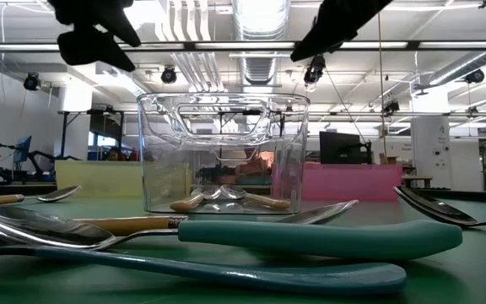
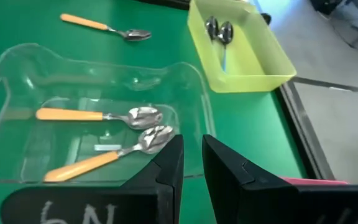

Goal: Sort silverware by color (type)
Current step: Put the left yellow spoon into the transparent bin

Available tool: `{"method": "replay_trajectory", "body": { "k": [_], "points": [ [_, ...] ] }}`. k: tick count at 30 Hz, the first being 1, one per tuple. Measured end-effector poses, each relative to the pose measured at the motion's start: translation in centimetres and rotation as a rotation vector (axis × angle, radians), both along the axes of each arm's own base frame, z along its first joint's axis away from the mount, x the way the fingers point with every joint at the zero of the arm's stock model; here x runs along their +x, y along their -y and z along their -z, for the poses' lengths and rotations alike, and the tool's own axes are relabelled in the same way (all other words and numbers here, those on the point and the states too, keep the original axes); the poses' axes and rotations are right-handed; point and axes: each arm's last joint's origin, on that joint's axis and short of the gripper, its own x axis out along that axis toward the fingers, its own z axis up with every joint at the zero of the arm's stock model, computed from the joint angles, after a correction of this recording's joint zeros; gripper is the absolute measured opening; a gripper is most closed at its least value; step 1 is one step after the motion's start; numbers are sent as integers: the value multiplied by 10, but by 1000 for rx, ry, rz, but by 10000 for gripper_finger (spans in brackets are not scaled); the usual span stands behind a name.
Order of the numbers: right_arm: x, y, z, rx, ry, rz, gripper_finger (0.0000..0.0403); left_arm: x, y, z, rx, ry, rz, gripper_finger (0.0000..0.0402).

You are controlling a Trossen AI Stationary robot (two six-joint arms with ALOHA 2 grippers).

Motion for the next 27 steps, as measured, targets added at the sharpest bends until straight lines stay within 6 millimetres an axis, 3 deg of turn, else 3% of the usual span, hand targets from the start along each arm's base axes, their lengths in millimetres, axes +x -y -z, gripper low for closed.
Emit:
{"method": "replay_trajectory", "body": {
  "k": [5, 10, 15, 18, 27],
  "points": [
    [0, -11, 4, 9, -10, -32, 51, 6, 33, 3, -35, -51, 128, 210],
    [0, -20, 4, 15, -8, -62, 51, 5, 70, 14, 80, -98, 317, 210],
    [0, -33, 4, 35, -5, -93, 51, 4, 98, 35, 185, -151, 351, 210],
    [-1, -42, 4, 38, -1, -124, 51, 3, 106, 50, 182, -211, 286, 210],
    [-4, -62, 7, 0, 14, -124, 51, -12, 96, 88, 75, -560, -146, 210]
  ]
}}
